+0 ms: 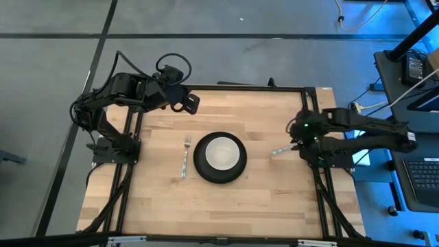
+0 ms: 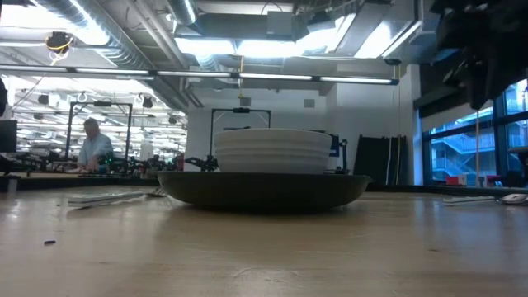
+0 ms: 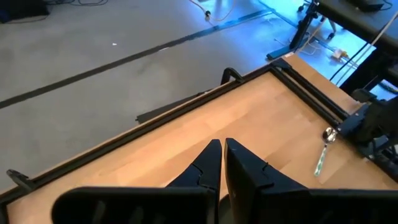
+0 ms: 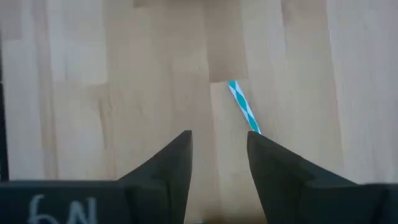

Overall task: Pick and place plate/cup/fork/spoon on tray
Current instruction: Put the green patterned spoon into the white bowl

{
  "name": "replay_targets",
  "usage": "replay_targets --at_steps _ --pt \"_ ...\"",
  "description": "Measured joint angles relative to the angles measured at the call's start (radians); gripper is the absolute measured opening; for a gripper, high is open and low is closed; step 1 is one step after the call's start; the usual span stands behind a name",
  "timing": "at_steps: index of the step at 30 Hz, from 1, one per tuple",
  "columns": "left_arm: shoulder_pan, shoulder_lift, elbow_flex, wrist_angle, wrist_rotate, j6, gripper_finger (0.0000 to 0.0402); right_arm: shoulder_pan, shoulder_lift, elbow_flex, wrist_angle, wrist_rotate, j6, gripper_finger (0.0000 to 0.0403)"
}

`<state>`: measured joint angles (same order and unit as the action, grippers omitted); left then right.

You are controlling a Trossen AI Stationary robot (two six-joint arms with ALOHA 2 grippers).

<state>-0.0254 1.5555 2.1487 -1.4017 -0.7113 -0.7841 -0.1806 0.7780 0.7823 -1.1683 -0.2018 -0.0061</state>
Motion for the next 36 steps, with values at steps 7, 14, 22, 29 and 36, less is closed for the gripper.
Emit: replay_targets --at_steps 7,14,22,29,36 --pt "0.000 0.000 0.000 0.007 0.000 -0.029 0.0014 -0.001 -0.148 -0.002 0.002 0.030 0.007 0.0154" --pt "0.000 0.000 0.000 0.009 -0.001 -0.055 0.0014 -0.001 -0.235 -0.077 0.155 0.056 0.123 0.0154" --pt "0.000 0.003 0.000 0.013 -0.001 -0.055 0.0014 0.000 -0.315 -0.185 0.284 0.070 0.290 0.0154" --pt "0.000 0.003 0.000 0.024 -0.001 -0.052 0.0014 0.000 -0.318 -0.224 0.592 0.198 0.395 0.0154" --pt "0.000 0.003 0.000 0.024 -0.001 -0.045 0.0014 -0.001 -0.316 -0.466 0.792 0.184 0.531 0.0154"
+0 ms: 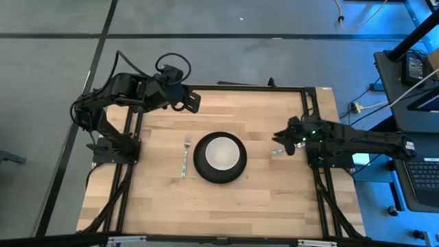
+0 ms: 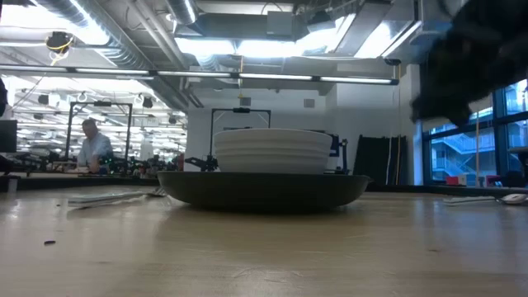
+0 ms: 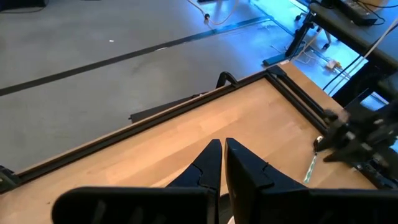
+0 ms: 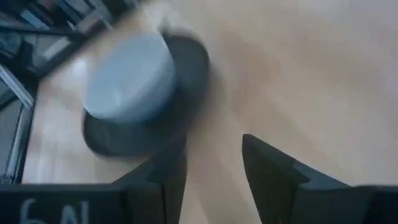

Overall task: Pick and place plate/cup/fork/spoon on tray
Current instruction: Put the green patterned spoon into the white bowl

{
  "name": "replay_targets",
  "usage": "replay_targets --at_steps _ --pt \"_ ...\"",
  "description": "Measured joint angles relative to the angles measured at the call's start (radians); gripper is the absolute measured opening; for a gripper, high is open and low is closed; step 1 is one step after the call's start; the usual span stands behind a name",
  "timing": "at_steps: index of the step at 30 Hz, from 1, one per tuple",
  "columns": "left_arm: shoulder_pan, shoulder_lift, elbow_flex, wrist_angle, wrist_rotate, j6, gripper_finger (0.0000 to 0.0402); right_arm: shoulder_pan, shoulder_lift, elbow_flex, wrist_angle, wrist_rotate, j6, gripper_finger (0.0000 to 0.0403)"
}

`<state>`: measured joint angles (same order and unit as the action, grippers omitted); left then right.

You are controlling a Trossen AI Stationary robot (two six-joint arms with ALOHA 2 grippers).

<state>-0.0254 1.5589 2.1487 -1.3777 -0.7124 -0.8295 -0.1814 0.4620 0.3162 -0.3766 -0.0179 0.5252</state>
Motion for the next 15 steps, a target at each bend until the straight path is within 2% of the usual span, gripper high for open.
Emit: replay_targets --at_steps 6,15 --pt "0.000 0.000 0.000 0.000 0.000 0.003 0.0014 0.000 0.001 -0.087 -0.133 -0.152 0.179 0.0154" --pt "0.009 0.000 0.000 -0.001 0.000 0.048 0.0014 0.001 0.000 -0.087 -0.155 -0.142 0.019 0.0154"
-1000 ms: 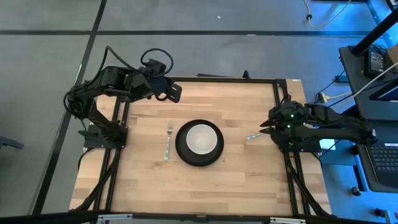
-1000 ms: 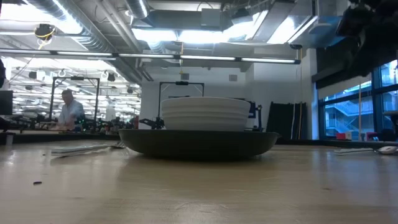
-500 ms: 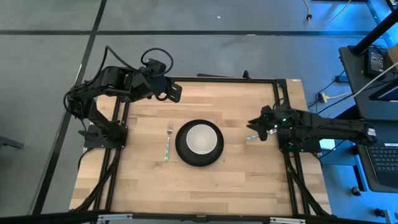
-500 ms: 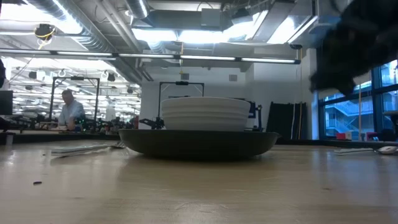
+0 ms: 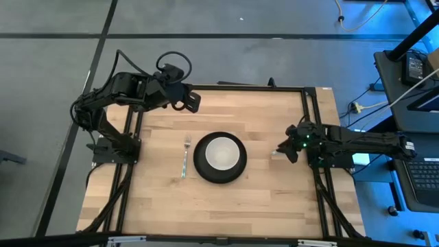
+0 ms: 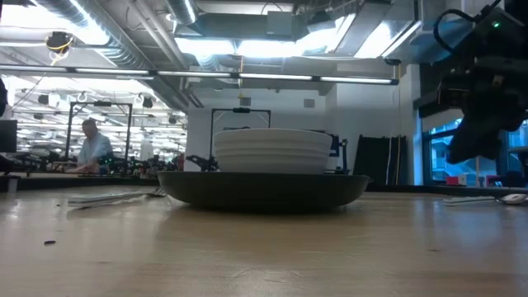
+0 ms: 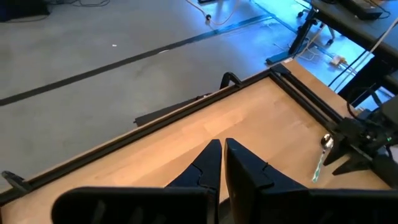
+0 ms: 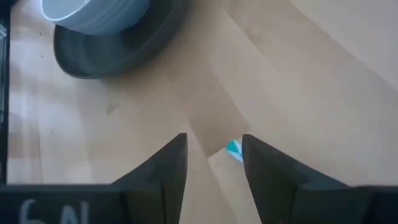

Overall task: Pick and place plate/cup/fork/spoon on tray
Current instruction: Put the green patterned spoon into the white bowl

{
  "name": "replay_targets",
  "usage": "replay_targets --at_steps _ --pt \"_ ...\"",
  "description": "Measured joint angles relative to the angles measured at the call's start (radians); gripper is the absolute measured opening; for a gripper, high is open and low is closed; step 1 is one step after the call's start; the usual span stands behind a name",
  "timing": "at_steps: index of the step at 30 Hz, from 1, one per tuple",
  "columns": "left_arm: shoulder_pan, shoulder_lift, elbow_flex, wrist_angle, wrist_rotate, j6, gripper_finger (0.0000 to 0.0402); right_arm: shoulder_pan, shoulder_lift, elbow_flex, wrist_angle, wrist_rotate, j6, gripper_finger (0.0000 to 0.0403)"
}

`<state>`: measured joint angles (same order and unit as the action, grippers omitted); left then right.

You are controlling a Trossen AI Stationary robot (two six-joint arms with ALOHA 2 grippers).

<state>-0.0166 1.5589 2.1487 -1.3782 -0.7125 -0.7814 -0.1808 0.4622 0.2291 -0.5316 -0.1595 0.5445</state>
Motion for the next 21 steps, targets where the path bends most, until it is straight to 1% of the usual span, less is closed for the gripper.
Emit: replay_targets --at_steps 3,5,8,12,14,15,17,21 --pt "0.003 0.000 0.000 0.000 0.001 0.007 0.0014 0.001 0.000 0.000 0.010 0.010 -0.048 0.0154" --pt "0.004 0.000 0.000 0.000 0.001 0.007 0.0014 0.001 0.000 0.000 0.043 0.008 -0.046 0.0154" --pt "0.004 0.000 0.000 0.000 0.001 0.007 0.0014 0.001 0.001 0.000 0.200 0.005 0.057 0.0154" --pt "0.004 0.000 0.000 0.000 0.001 0.007 0.0014 0.001 0.000 0.007 0.472 -0.050 0.086 0.0154" --pt "0.004 0.000 0.000 0.000 0.001 0.007 0.0014 0.002 0.000 0.045 0.502 -0.053 0.105 0.0154" --pt "0.004 0.000 0.000 -0.001 0.001 0.007 0.0014 0.002 0.000 0.074 0.484 -0.053 0.100 0.0154" --pt "0.004 0.000 0.000 -0.001 0.001 0.007 0.0014 0.002 0.000 0.148 0.385 -0.055 0.059 0.0154" --pt "0.004 0.000 0.000 -0.001 0.001 0.007 0.0014 0.002 0.027 0.348 0.073 -0.047 -0.051 0.0154"
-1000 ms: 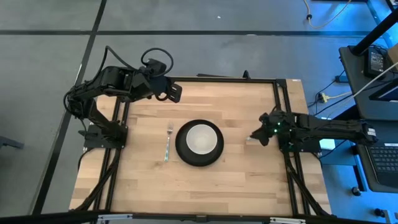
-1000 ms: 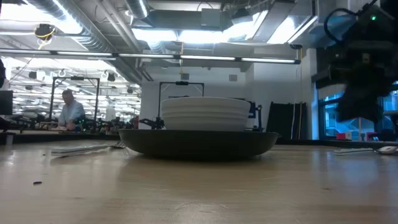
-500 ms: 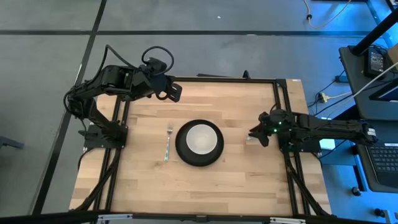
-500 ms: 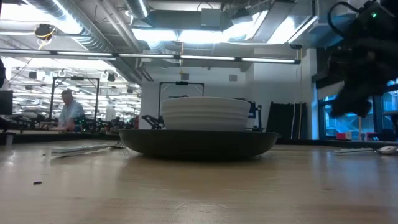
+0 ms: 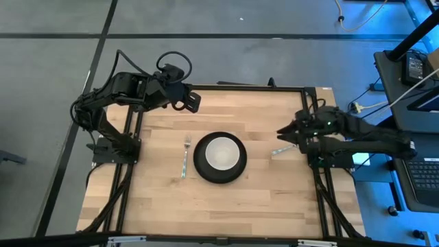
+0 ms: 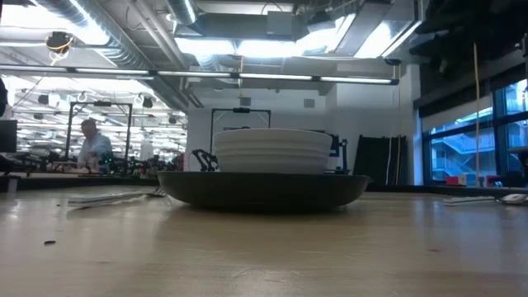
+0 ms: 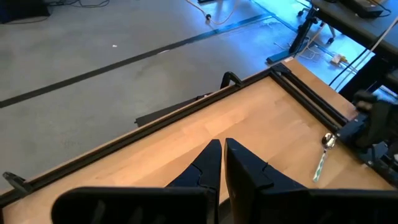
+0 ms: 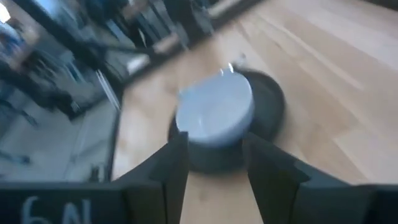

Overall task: Pick and place plate/cup/fork/spoon on tray
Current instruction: Put the green patterned spoon into the white bowl

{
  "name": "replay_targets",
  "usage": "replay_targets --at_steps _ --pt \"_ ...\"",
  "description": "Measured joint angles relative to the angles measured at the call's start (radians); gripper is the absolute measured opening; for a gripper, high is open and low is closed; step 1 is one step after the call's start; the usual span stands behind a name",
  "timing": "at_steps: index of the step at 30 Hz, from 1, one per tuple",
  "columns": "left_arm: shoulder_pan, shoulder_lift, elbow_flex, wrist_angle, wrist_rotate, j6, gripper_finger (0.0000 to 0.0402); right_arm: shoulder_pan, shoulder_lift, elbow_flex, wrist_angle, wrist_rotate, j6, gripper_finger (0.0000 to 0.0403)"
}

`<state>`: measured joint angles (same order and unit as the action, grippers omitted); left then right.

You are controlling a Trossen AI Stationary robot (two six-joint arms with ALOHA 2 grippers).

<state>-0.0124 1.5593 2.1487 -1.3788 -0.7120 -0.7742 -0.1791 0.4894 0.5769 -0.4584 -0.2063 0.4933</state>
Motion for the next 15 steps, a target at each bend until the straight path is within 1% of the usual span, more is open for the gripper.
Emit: replay_targets --at_steps 3,5,7,9,12,15 --pt "0.000 0.000 0.000 0.000 0.000 0.000 0.0014 0.000 0.046 0.146 -0.246 0.039 -0.082 0.0154" --pt "0.000 0.000 0.000 0.000 0.000 0.000 0.0014 0.000 0.084 0.221 -0.402 0.075 -0.122 0.0154" --pt "0.000 0.000 0.000 0.000 0.000 0.000 0.0014 0.000 0.122 0.270 -0.556 0.111 -0.155 0.0154" --pt "0.000 0.000 0.000 0.000 0.000 0.000 0.0014 0.000 0.158 0.296 -0.668 0.117 -0.154 0.0154" --pt "0.000 0.000 0.000 0.000 0.000 0.000 0.0014 0.000 0.202 0.304 -0.719 0.089 -0.071 0.0154" --pt "0.000 0.000 0.000 0.000 0.000 0.000 0.0014 0.000 0.233 0.292 -0.721 0.004 -0.005 0.0154"
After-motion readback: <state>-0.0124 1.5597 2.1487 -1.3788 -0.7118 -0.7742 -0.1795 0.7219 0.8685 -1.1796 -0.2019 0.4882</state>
